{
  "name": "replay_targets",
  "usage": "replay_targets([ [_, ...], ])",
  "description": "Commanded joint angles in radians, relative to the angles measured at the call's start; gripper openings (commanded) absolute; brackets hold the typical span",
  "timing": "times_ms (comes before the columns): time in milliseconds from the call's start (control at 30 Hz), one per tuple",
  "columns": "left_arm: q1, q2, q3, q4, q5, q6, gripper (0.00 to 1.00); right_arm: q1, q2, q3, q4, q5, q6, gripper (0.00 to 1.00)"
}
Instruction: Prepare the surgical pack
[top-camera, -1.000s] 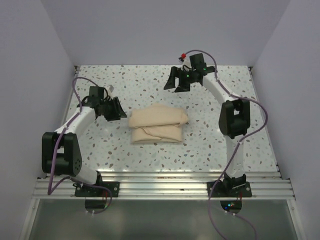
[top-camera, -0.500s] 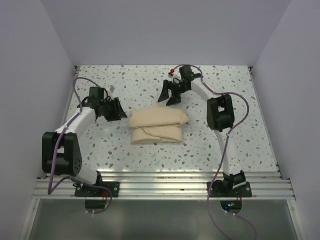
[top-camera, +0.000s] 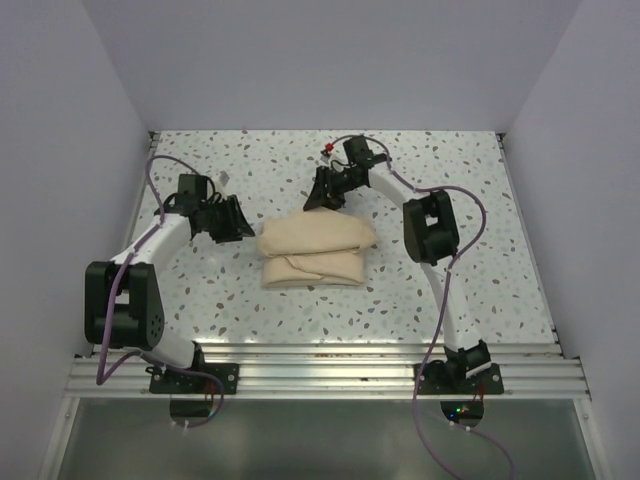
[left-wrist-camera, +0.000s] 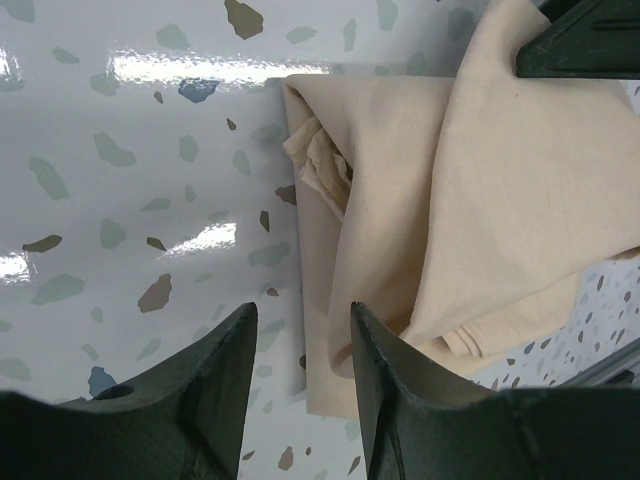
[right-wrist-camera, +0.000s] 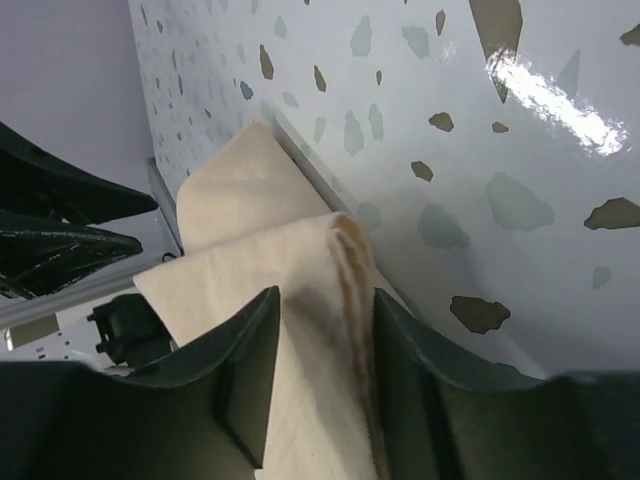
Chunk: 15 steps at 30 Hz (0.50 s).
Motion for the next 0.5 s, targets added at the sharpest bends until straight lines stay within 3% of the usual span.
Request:
replay_targets([
  [0, 0.015, -0.037, -0.003, 0.026, 0.003, -0.006, 0.46, -0.009, -0.053, 0.044, 0.072, -0.036, 0.082, 0.4],
  [100, 0.02, -0.05, 0.002, 0.017, -0.002, -0.01, 0.46, -0.007, -0.095, 0.041, 0.052, -0.041, 0.102, 0.19],
  [467, 0.043, -0.04, 0.011, -0.02, 0.03, -0.07, 0.46, 0.054, -0.42, -0.206, -0.037, 0.017, 0.016, 0.1],
])
